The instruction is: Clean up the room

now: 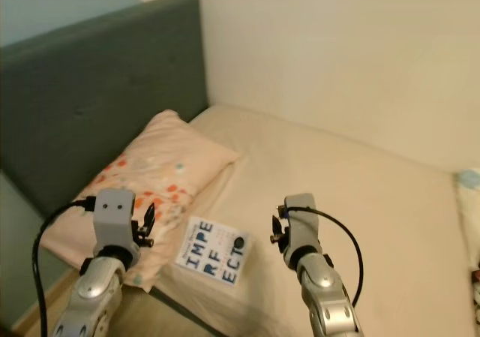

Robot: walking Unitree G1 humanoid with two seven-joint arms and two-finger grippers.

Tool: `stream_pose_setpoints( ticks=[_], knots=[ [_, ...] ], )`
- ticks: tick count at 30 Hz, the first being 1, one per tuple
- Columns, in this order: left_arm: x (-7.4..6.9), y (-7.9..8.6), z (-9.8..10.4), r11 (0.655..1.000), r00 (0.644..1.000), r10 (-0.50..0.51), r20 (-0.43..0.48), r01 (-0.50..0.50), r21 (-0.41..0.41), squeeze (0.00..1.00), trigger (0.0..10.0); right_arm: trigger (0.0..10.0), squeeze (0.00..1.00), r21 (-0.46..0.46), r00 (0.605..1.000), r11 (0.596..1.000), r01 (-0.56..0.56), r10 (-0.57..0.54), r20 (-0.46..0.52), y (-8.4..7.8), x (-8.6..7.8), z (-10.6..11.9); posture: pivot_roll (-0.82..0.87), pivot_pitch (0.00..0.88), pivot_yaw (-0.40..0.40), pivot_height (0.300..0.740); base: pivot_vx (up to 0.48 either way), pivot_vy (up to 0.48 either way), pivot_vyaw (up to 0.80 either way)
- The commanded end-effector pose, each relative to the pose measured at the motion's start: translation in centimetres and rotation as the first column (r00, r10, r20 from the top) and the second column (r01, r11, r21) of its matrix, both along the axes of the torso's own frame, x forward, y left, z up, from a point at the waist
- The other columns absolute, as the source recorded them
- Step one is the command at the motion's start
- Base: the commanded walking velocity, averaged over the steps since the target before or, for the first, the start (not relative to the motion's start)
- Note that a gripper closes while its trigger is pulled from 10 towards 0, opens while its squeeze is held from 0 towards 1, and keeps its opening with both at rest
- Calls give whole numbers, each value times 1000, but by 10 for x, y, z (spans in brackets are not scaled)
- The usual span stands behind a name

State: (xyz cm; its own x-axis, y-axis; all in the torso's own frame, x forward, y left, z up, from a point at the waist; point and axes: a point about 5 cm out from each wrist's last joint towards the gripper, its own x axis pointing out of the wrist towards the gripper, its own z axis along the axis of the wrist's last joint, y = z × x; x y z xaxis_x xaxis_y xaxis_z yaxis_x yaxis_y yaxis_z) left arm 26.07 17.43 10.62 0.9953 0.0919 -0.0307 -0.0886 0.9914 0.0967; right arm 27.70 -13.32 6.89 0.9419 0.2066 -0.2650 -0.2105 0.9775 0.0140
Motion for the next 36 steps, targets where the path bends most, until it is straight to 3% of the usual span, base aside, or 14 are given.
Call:
stream_pose_setpoints(
  ticks=[1, 21, 26, 36],
  knots=[
    [-1, 0, -5, 1000, 1000, -5, -24, 5, -7, 0, 10000, 10000, 0, -1, 1000, 1000, 8, -8, -8, -3, 0, 0, -64, 99, -27, 740, 0, 0, -800],
    [-1, 0, -8, 998, 999, -18, -45, 16, -55, 0, 10000, 10000, 0, 3, 1000, 1000, -5, 5, -3, -2, -2, 4, -65, 104, -25, 740, 0, 0, -800],
    [-4, 0, -9, 995, 998, -25, -54, 19, -97, 0, 10000, 10000, 0, 3, 1000, 1000, -6, 6, 2, -3, -2, 4, -66, 104, -27, 740, 0, 0, -769],
    [-6, 0, -9, 996, 998, -30, -49, 26, -89, 0, 10000, 10000, 0, 6, 1000, 1000, -14, 14, 11, -2, -4, 5, -66, 105, -28, 740, 0, 0, -91]
  ],
)
